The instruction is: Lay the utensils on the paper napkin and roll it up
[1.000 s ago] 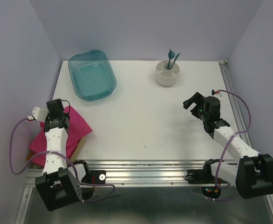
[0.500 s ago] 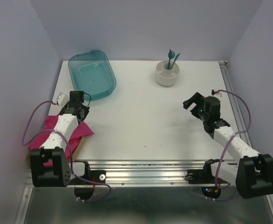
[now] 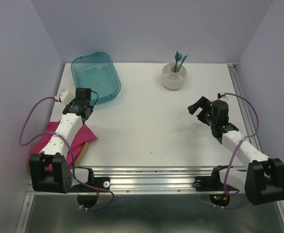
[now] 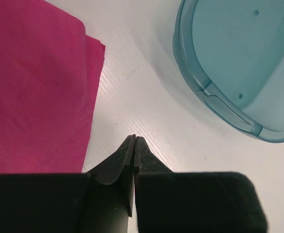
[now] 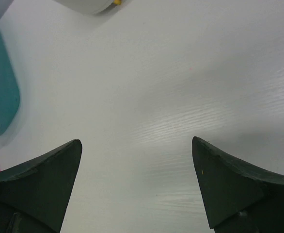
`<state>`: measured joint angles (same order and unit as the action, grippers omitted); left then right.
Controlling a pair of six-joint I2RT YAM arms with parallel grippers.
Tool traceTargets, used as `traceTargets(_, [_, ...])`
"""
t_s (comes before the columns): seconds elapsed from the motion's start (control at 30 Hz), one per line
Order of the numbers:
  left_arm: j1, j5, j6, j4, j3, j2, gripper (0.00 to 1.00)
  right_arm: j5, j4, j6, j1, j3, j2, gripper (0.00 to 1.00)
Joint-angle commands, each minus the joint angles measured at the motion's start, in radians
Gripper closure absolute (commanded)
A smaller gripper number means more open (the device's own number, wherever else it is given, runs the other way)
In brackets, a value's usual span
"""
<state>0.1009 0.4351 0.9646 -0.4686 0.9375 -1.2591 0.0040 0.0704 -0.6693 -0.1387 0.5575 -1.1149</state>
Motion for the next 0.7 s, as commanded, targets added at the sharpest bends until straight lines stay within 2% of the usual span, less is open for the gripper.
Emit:
traceTargets(0.0, [-0.001, 0.085, -0.098, -0.103, 0.081, 0.050, 0.87, -0.324, 0.086, -0.027, 0.001, 0.055, -0.086, 0.00])
traceTargets(0.07, [-0.001, 0.058, -0.156, -0.090, 0.086, 0.087, 0.76, -0.491, 0.127, -0.088, -0.028, 0.073, -0.140, 0.00])
traceTargets(0.1, [-0.004, 0.042, -0.170, -0.078, 0.083, 0.104, 0.72, -0.516, 0.144, -0.110, -0.050, 0.079, -0.158, 0.00])
traceTargets(0.13, [-0.019, 0.007, -0.182, -0.056, 0.072, 0.134, 0.63, -0.522, 0.175, -0.142, -0.111, 0.090, -0.180, 0.00])
traceTargets(0.2, [-0.043, -0.027, -0.207, -0.045, 0.060, 0.158, 0.58, -0.477, 0.195, -0.162, -0.195, 0.107, -0.184, 0.00])
traceTargets(0.27, [-0.072, -0.083, -0.221, -0.031, 0.040, 0.182, 0.56, -0.422, 0.216, -0.215, -0.315, 0.131, -0.213, 0.00])
traceTargets(0.43, [-0.188, -0.186, -0.263, -0.002, -0.009, 0.245, 0.56, -0.371, 0.357, -0.361, -0.492, 0.177, -0.350, 0.00])
traceTargets(0.53, [-0.214, -0.174, -0.290, -0.013, -0.022, 0.248, 0.55, -0.286, 0.405, -0.433, -0.591, 0.212, -0.416, 0.00])
traceTargets(0.67, [-0.245, -0.090, -0.277, -0.090, -0.016, 0.175, 0.54, -0.253, 0.428, -0.446, -0.631, 0.255, -0.467, 0.00])
